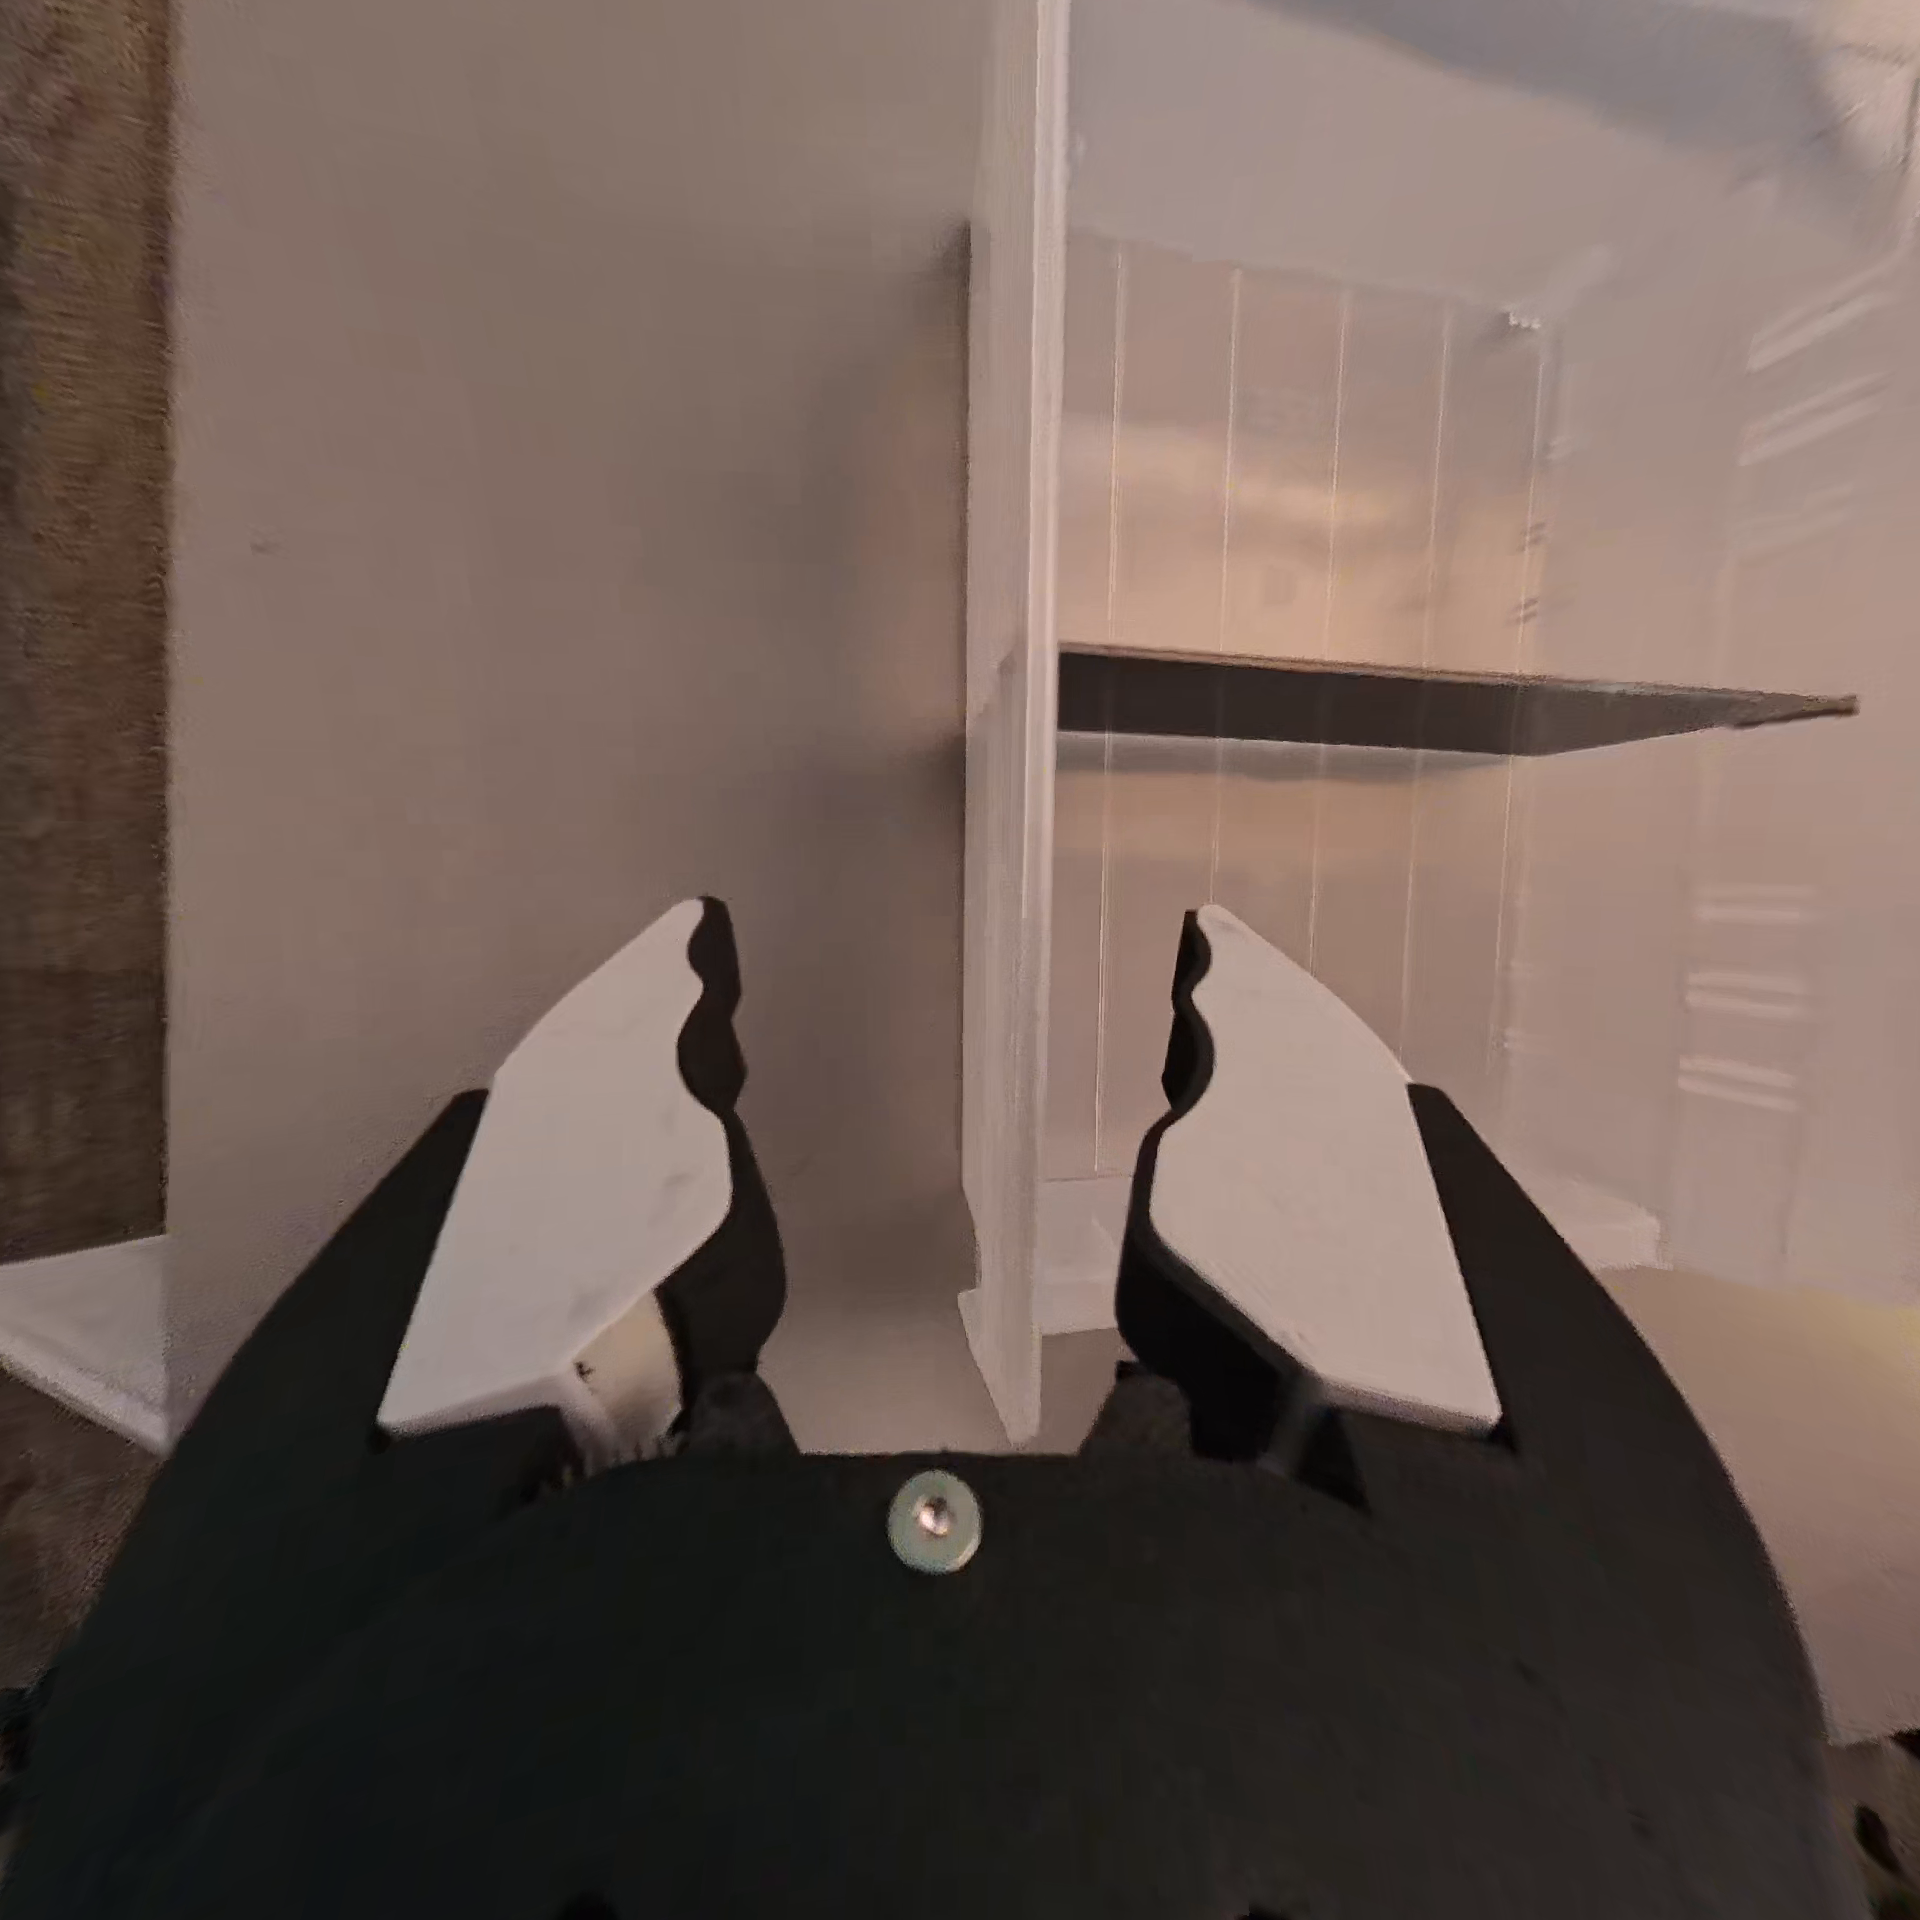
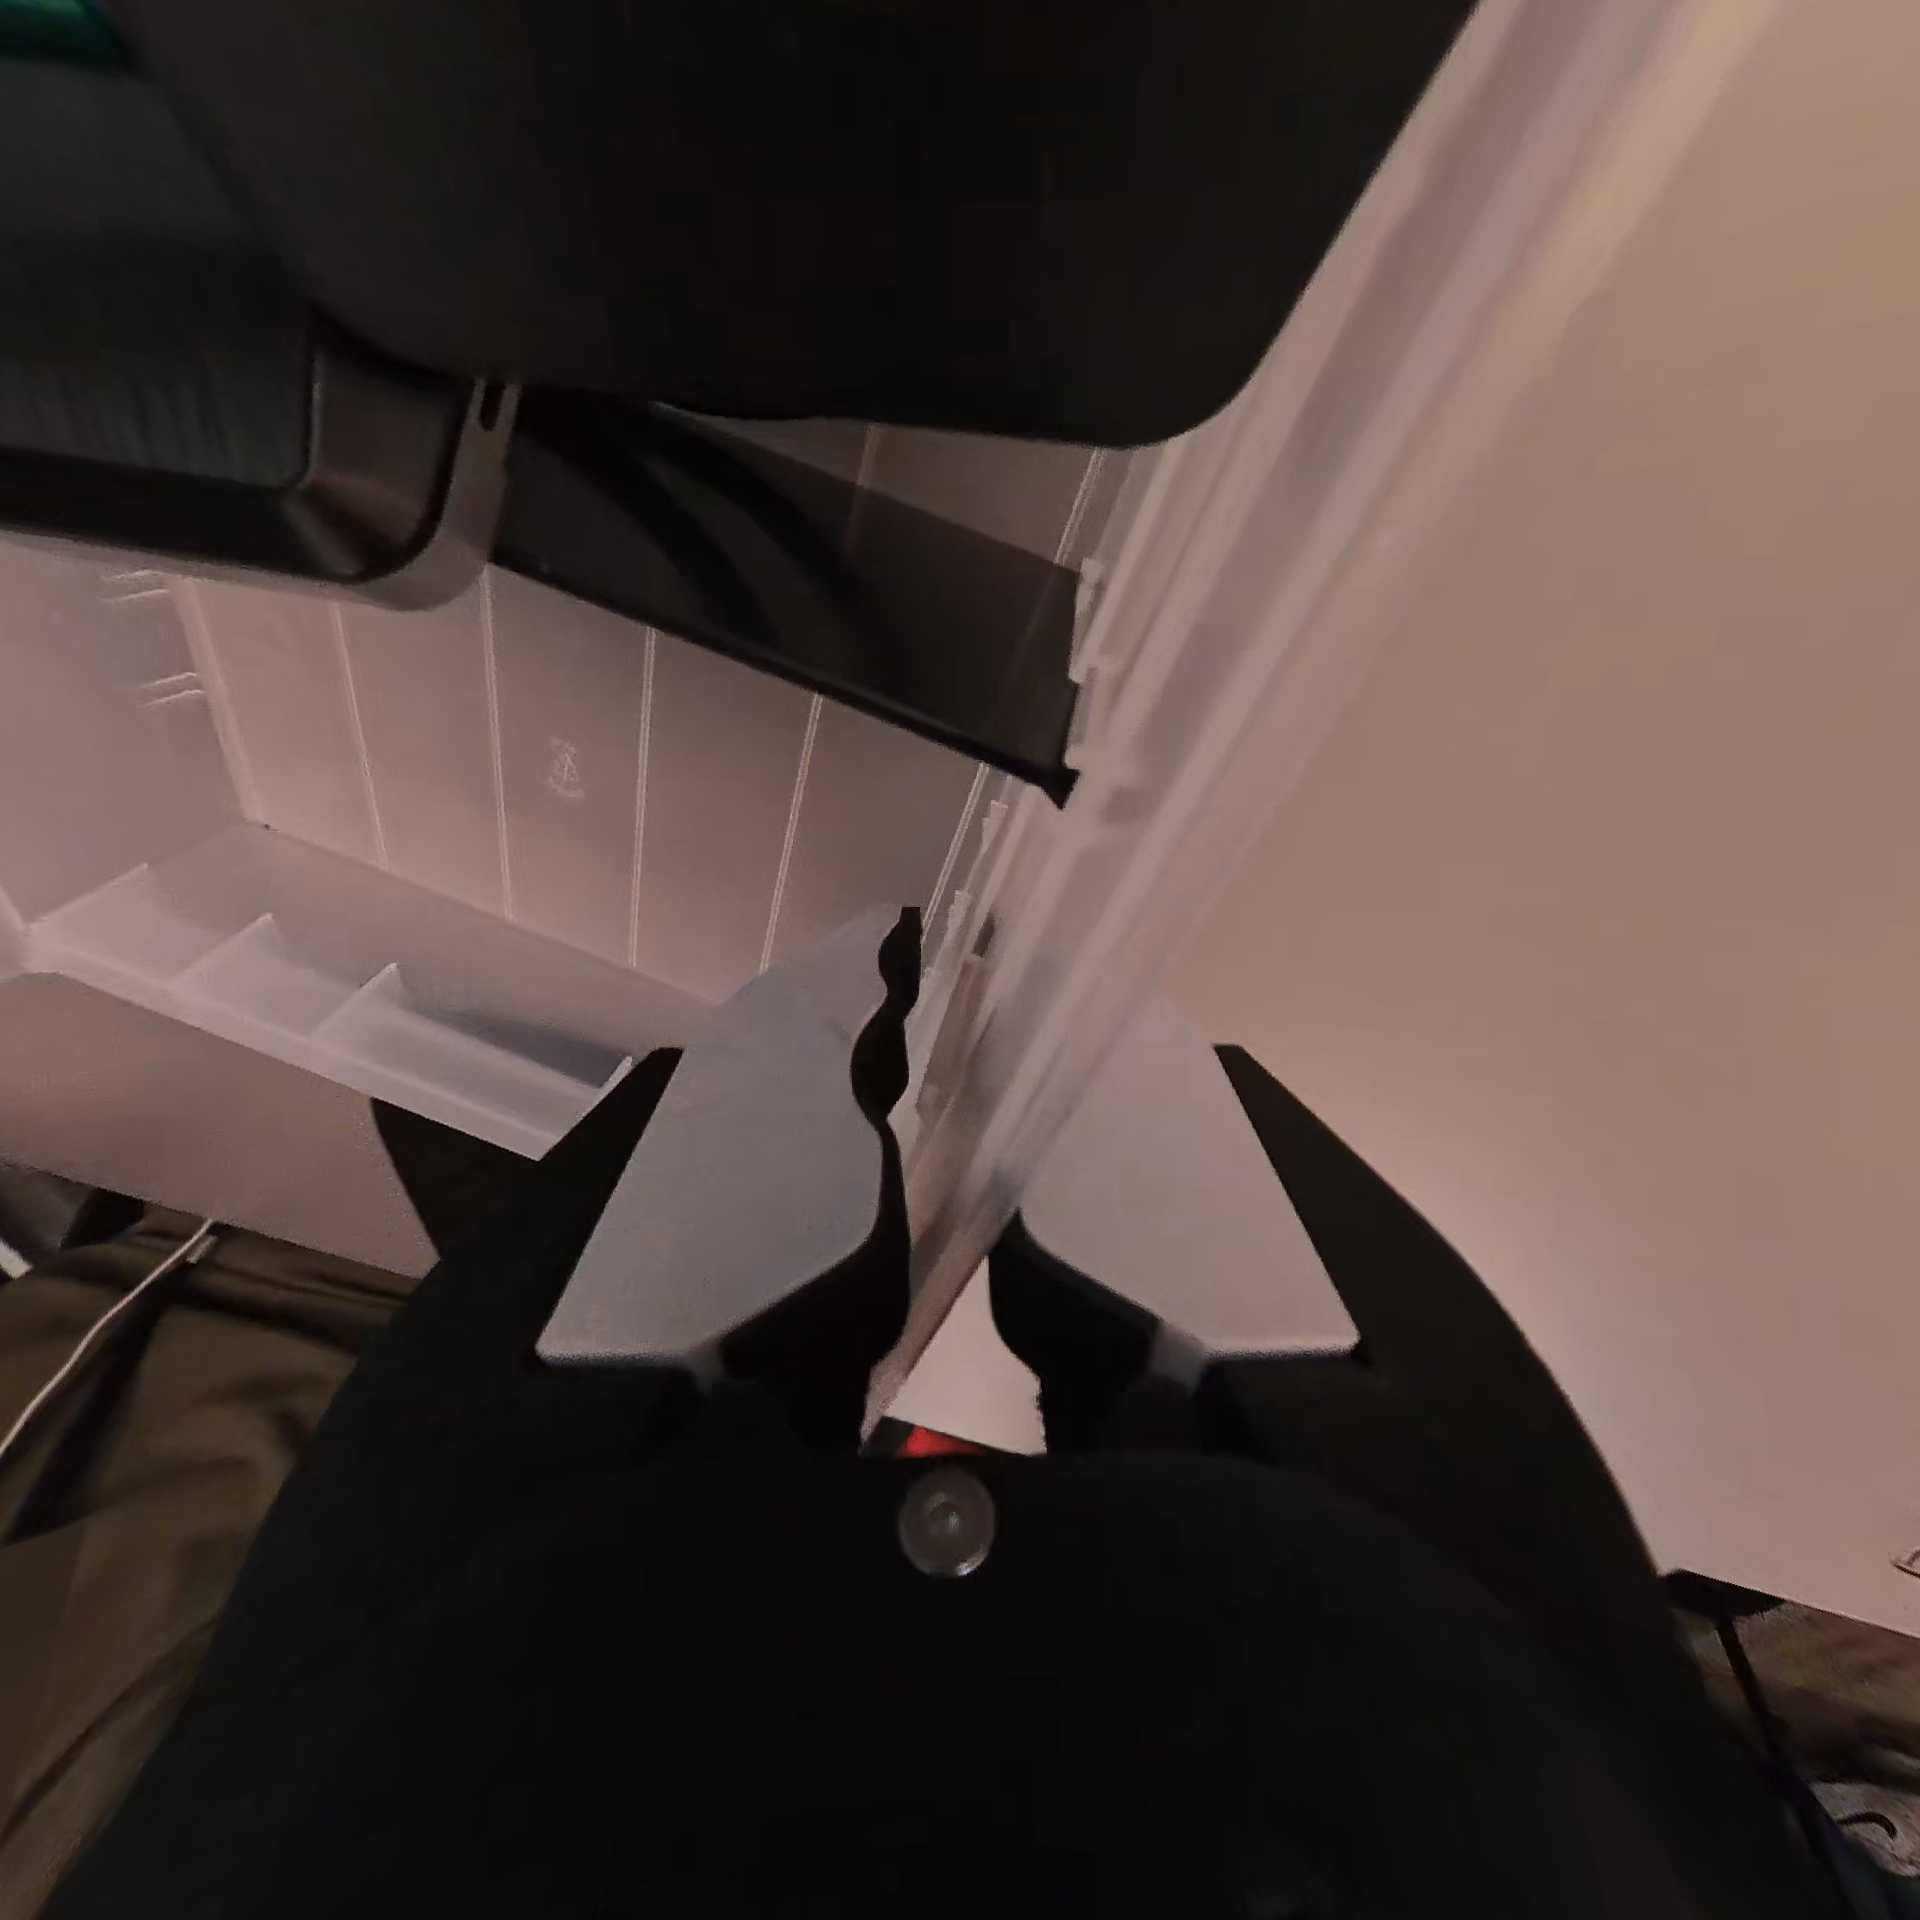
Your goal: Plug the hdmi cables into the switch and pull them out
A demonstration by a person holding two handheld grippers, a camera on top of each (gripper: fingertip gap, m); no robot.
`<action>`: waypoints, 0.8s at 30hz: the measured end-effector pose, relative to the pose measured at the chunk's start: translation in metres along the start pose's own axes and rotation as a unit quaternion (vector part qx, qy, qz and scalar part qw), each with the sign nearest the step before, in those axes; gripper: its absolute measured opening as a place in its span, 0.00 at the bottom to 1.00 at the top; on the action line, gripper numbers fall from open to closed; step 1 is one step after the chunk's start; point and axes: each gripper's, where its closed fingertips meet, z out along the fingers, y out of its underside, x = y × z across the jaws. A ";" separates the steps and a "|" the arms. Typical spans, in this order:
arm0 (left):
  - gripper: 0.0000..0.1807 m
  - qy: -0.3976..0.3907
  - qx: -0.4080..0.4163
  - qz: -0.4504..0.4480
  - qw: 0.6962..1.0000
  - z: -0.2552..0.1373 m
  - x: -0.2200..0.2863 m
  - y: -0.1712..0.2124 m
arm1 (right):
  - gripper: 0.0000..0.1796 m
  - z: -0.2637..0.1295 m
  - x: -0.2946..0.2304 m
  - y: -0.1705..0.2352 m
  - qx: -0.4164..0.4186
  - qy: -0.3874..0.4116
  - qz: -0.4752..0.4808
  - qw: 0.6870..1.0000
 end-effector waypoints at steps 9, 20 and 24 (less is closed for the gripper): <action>0.18 0.035 -0.087 0.023 0.995 0.029 0.023 0.017 | 0.08 0.008 -0.041 -0.010 -0.035 -0.016 -0.031 0.999; 0.07 -0.027 -0.171 0.172 0.970 0.042 0.050 0.032 | 0.11 0.021 -0.078 -0.018 -0.082 0.020 -0.087 0.993; 0.10 -0.001 -0.183 0.204 0.962 0.048 0.081 0.032 | 0.12 0.024 -0.092 -0.023 -0.083 0.030 -0.113 0.990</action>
